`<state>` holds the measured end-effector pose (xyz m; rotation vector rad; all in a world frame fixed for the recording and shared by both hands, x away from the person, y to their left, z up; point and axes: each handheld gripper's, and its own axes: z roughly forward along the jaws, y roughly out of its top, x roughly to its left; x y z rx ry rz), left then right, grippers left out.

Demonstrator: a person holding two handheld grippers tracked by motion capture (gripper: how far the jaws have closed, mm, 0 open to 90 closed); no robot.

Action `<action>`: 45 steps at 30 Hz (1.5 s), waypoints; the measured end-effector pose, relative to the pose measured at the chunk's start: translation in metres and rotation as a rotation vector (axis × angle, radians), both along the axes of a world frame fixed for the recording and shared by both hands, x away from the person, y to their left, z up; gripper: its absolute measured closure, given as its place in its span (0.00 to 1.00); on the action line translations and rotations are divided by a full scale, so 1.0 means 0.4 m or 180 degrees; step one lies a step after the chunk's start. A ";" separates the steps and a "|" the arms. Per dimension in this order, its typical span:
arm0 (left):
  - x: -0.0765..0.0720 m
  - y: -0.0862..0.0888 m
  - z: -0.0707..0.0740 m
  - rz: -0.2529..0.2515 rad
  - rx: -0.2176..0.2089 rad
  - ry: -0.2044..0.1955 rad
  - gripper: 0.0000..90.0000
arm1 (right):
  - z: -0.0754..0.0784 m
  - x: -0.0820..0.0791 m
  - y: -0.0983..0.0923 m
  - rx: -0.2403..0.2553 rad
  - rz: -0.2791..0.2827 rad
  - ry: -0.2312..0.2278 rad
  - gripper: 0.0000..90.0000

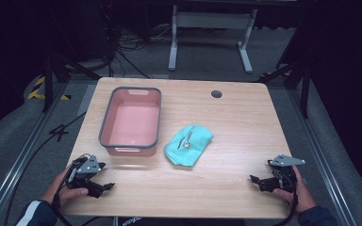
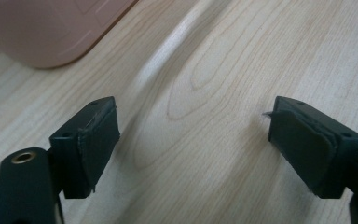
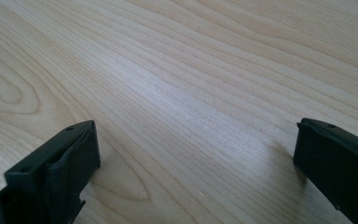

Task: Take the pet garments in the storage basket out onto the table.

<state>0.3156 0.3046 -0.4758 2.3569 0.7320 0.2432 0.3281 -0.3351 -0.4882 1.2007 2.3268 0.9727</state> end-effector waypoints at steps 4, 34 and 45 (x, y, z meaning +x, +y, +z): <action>-0.012 0.015 -0.017 0.0073 -0.0195 -0.0124 0.17 | 0.000 0.000 0.000 0.0001 0.0006 0.0000 0.01; -0.017 0.012 -0.017 0.0195 -0.0181 -0.0123 0.14 | 0.000 -0.001 0.000 0.0003 -0.0009 0.0003 0.01; -0.015 0.007 -0.018 0.0228 -0.0172 -0.0104 0.11 | 0.000 -0.001 0.000 0.0002 -0.0003 0.0002 0.01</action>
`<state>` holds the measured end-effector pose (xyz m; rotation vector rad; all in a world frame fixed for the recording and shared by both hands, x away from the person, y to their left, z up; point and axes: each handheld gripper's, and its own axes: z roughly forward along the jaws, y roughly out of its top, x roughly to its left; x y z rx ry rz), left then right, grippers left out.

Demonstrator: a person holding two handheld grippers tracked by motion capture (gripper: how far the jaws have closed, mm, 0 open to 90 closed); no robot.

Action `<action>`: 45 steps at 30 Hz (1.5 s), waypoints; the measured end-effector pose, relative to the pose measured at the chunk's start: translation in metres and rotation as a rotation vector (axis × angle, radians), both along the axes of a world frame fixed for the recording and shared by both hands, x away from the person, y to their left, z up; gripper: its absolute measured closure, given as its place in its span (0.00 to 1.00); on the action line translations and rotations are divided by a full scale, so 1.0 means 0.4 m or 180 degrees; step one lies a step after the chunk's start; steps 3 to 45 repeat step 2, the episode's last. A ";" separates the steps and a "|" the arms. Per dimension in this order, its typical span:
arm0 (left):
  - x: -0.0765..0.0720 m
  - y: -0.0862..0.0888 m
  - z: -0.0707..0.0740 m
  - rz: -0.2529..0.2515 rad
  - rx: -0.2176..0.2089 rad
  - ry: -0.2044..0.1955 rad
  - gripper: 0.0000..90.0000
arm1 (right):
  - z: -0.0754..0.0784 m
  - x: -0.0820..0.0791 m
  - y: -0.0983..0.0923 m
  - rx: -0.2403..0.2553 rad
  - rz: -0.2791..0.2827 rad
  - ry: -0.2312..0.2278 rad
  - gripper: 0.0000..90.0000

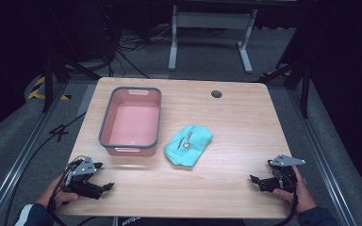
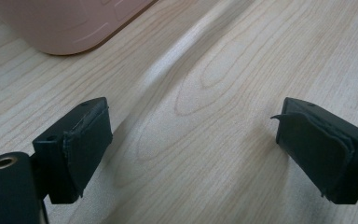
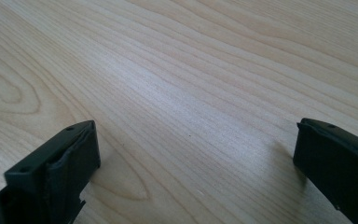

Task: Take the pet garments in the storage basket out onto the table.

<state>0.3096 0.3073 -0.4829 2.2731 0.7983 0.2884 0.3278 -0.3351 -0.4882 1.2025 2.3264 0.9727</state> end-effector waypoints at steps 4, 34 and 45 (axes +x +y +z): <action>0.000 -0.002 -0.001 0.0009 -0.0012 0.0010 0.11 | 0.000 0.000 0.000 0.0002 -0.0002 0.0001 0.01; 0.000 -0.002 -0.001 0.0009 -0.0012 0.0010 0.11 | 0.000 0.000 0.000 0.0002 -0.0002 0.0001 0.01; 0.000 -0.002 -0.001 0.0009 -0.0012 0.0010 0.11 | 0.000 0.000 0.000 0.0002 -0.0002 0.0001 0.01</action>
